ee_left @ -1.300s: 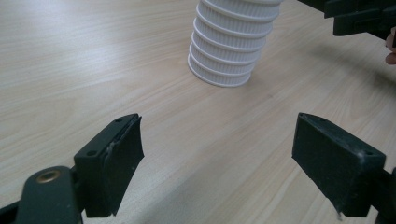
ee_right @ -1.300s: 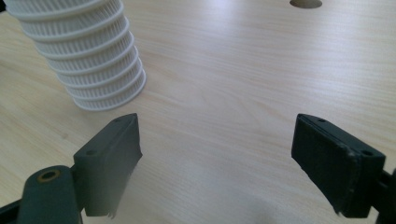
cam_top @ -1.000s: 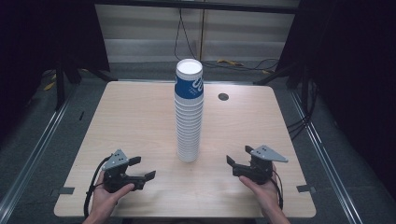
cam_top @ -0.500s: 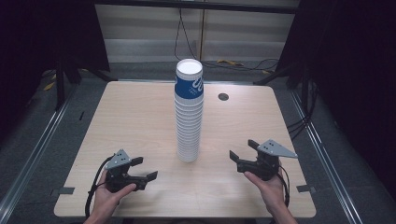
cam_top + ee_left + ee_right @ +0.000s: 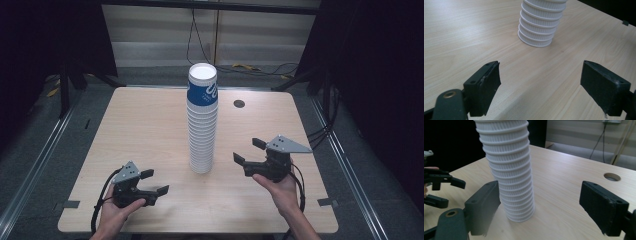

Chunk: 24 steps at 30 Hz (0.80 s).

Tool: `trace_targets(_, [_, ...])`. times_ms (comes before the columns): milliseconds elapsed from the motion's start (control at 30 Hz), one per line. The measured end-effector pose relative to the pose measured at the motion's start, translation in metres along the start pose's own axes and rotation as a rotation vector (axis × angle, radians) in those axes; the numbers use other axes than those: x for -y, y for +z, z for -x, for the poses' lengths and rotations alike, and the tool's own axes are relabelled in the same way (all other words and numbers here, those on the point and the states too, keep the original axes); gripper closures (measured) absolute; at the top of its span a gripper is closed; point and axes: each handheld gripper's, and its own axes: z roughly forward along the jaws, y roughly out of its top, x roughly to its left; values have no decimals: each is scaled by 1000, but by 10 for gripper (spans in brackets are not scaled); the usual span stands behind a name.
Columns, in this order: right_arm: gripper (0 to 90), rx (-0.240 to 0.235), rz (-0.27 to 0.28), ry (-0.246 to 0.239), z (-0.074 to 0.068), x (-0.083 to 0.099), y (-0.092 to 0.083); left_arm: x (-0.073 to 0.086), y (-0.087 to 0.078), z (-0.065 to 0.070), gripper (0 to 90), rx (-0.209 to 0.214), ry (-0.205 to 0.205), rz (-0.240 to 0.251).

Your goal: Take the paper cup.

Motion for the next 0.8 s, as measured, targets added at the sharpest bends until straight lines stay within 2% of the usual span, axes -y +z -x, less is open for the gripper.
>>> trace_targets(67, [167, -28, -2, -11, -1, -8, 5, 0, 1, 0, 161, -1, -3, 0])
trace_targets(367, [182, -85, -9, -16, -5, -27, 7, 0, 0, 1, 161, -3, 3, -2])
trace_targets(433, [183, -112, -21, -22, -6, -32, 7, 0, 0, 1, 161, -2, 4, -4])
trace_targets(533, [183, -118, -25, -20, -6, -35, 7, 0, 0, 1, 161, -2, 2, -5])
trace_targets(667, [183, -152, -29, -19, -4, -44, 8, 1, 1, 1, 161, -1, 1, -6])
trace_targets(800, [184, -160, -26, -19, -3, -48, 8, 1, 1, 1, 161, -4, 1, -7])
